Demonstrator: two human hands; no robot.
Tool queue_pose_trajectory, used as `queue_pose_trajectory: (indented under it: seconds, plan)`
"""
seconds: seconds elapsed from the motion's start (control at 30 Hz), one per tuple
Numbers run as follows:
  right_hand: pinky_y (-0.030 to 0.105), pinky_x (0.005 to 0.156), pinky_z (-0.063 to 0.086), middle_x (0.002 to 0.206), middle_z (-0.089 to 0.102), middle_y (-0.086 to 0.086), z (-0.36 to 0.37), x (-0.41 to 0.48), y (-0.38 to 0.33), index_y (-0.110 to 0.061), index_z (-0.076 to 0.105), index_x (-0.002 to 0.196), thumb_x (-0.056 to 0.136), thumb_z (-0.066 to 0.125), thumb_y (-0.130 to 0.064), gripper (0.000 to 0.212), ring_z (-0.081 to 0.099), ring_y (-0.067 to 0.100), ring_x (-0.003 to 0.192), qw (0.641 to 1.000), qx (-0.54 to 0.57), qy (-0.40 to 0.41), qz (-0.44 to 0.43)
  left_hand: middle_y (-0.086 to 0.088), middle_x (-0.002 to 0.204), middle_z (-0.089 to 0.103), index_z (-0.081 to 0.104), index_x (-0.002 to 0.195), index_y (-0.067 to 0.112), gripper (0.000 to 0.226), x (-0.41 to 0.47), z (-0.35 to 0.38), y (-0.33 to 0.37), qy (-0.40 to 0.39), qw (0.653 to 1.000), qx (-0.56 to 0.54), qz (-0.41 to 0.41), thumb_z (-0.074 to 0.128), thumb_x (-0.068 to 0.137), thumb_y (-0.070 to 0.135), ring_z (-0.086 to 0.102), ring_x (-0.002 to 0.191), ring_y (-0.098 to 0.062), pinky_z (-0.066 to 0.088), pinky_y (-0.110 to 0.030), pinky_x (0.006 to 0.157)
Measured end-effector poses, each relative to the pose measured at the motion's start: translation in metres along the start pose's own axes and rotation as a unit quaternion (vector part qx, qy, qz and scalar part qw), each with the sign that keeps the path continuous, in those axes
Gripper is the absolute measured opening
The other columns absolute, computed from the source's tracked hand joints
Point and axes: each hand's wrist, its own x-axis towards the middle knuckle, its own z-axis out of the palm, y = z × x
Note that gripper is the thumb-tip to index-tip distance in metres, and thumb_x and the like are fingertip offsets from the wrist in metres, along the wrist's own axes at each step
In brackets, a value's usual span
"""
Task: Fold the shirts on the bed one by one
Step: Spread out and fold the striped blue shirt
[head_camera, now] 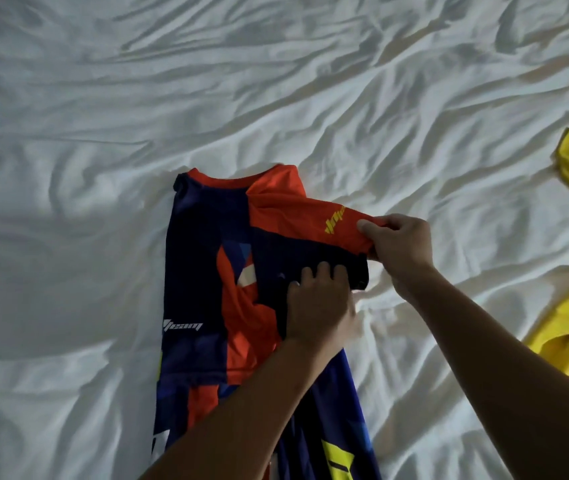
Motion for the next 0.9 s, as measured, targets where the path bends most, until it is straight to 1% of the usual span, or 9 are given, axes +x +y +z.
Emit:
queue_pose_trajectory:
  seconds: [0.07, 0.13, 0.2, 0.3, 0.43, 0.53, 0.67, 0.73, 0.9]
  plan:
    - [0.030, 0.060, 0.060, 0.080, 0.076, 0.011, 0.001, -0.012, -0.011, -0.006, 0.073, 0.087, 0.089, 0.079, -0.013, 0.009, 0.077, 0.024, 0.071, 0.998, 0.059, -0.004, 0.025, -0.005, 0.081, 0.063, 0.065, 0.088, 0.014, 0.014, -0.003, -0.010, -0.014, 0.056, 0.995, -0.077, -0.004, 0.058, 0.086, 0.025, 0.062, 0.071, -0.027, 0.051, -0.038, 0.055]
    - [0.032, 0.061, 0.061, 0.081, 0.075, 0.013, 0.003, -0.026, -0.022, -0.003, 0.072, 0.090, 0.090, 0.077, -0.010, 0.008, 0.077, 0.024, 0.071, 0.993, 0.110, -0.011, 0.046, -0.005, 0.086, 0.066, 0.070, 0.095, 0.011, 0.021, -0.010, -0.028, -0.032, 0.104, 0.983, -0.149, -0.014, 0.051, 0.088, 0.017, 0.063, 0.075, -0.026, 0.053, -0.039, 0.062]
    - [0.033, 0.061, 0.062, 0.079, 0.075, 0.015, 0.006, -0.046, -0.028, -0.001, 0.071, 0.092, 0.091, 0.075, -0.008, 0.008, 0.076, 0.025, 0.068, 0.990, 0.129, -0.020, 0.057, -0.005, 0.093, 0.068, 0.072, 0.104, 0.009, 0.024, -0.020, -0.050, -0.054, 0.140, 0.971, -0.194, -0.020, 0.053, 0.089, 0.012, 0.066, 0.083, -0.028, 0.056, -0.041, 0.071]
    - [0.034, 0.059, 0.060, 0.078, 0.074, 0.018, 0.012, -0.079, -0.020, -0.001, 0.069, 0.093, 0.093, 0.073, -0.009, 0.009, 0.073, 0.027, 0.063, 0.988, 0.134, -0.029, 0.075, -0.008, 0.095, 0.067, 0.071, 0.103, 0.002, 0.020, -0.040, -0.073, -0.087, 0.158, 0.962, -0.221, -0.020, 0.059, 0.086, -0.002, 0.067, 0.086, -0.030, 0.057, -0.046, 0.071]
    - [0.034, 0.058, 0.058, 0.076, 0.074, 0.019, 0.022, -0.117, 0.007, -0.002, 0.069, 0.093, 0.091, 0.075, -0.009, 0.010, 0.069, 0.027, 0.059, 0.984, 0.122, -0.035, 0.123, -0.004, 0.093, 0.064, 0.070, 0.095, 0.005, 0.021, -0.073, -0.090, -0.117, 0.131, 0.966, -0.224, -0.004, 0.061, 0.078, -0.006, 0.064, 0.085, -0.027, 0.055, -0.047, 0.069]
    - [0.033, 0.056, 0.057, 0.071, 0.073, 0.016, 0.028, -0.137, 0.032, -0.003, 0.071, 0.093, 0.090, 0.076, -0.009, 0.008, 0.066, 0.023, 0.055, 0.985, 0.079, -0.042, 0.145, -0.003, 0.094, 0.064, 0.069, 0.093, 0.007, 0.022, -0.095, -0.089, -0.132, 0.108, 0.978, -0.177, 0.026, 0.060, 0.073, 0.000, 0.063, 0.084, -0.026, 0.055, -0.046, 0.068]
    - [0.037, 0.058, 0.058, 0.070, 0.074, 0.014, 0.027, -0.147, 0.054, -0.006, 0.074, 0.092, 0.092, 0.075, -0.010, 0.004, 0.066, 0.022, 0.055, 0.989, 0.015, -0.044, 0.143, -0.006, 0.089, 0.063, 0.068, 0.087, 0.006, 0.027, -0.117, -0.073, -0.147, 0.071, 0.988, -0.127, 0.054, 0.061, 0.064, -0.007, 0.061, 0.082, -0.029, 0.054, -0.044, 0.065]
    - [0.040, 0.061, 0.059, 0.065, 0.073, 0.011, 0.023, -0.151, 0.060, -0.011, 0.075, 0.091, 0.093, 0.075, -0.011, 0.002, 0.065, 0.022, 0.054, 0.990, -0.023, -0.044, 0.131, -0.005, 0.087, 0.063, 0.068, 0.086, 0.008, 0.022, -0.126, -0.065, -0.152, 0.045, 0.991, -0.105, 0.068, 0.059, 0.068, 0.000, 0.059, 0.081, -0.028, 0.053, -0.044, 0.063]
    - [0.033, 0.059, 0.051, 0.060, 0.070, 0.006, 0.017, -0.153, 0.068, -0.022, 0.074, 0.086, 0.091, 0.076, -0.014, 0.010, 0.063, 0.014, 0.048, 0.990, -0.106, -0.040, 0.088, -0.005, 0.083, 0.060, 0.066, 0.081, 0.013, 0.012, -0.136, -0.058, -0.153, 0.011, 0.992, -0.056, 0.112, 0.067, 0.080, 0.025, 0.054, 0.078, -0.030, 0.048, -0.045, 0.066]
